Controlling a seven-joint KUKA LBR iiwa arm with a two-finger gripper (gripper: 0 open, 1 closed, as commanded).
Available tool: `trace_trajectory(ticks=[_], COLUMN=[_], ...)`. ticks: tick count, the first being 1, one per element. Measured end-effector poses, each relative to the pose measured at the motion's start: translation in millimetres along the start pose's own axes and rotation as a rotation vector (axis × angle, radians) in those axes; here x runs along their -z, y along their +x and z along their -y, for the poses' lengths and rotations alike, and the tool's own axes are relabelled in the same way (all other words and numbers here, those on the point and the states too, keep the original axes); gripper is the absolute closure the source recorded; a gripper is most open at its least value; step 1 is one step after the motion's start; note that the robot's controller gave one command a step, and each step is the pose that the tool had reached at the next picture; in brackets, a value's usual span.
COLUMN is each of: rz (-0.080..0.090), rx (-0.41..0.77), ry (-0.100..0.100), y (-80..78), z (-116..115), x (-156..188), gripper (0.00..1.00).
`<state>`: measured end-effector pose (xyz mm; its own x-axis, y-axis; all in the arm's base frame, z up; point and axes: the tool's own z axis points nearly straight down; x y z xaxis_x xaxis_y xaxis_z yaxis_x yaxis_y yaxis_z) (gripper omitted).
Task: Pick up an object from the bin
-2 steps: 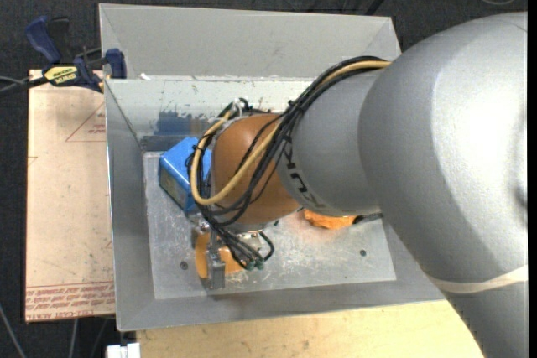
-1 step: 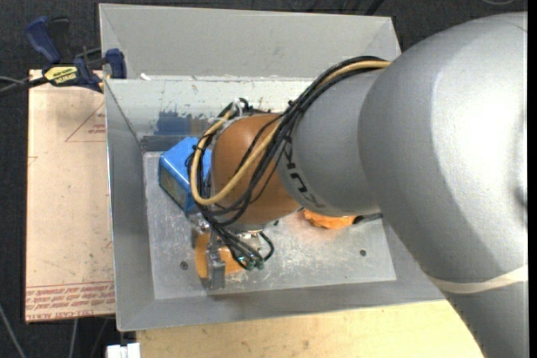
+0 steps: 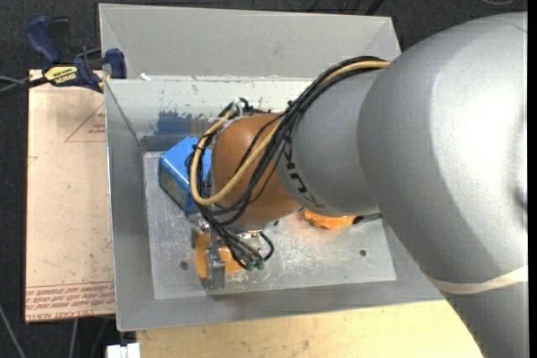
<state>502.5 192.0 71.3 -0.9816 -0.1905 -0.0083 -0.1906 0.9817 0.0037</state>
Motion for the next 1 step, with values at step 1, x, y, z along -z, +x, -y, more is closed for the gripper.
trace_trajectory(ticks=[1], rz=[0.000], rx=[0.000], ry=[0.000], y=[0.0], z=[0.0], x=[0.0], gripper=[1.00])
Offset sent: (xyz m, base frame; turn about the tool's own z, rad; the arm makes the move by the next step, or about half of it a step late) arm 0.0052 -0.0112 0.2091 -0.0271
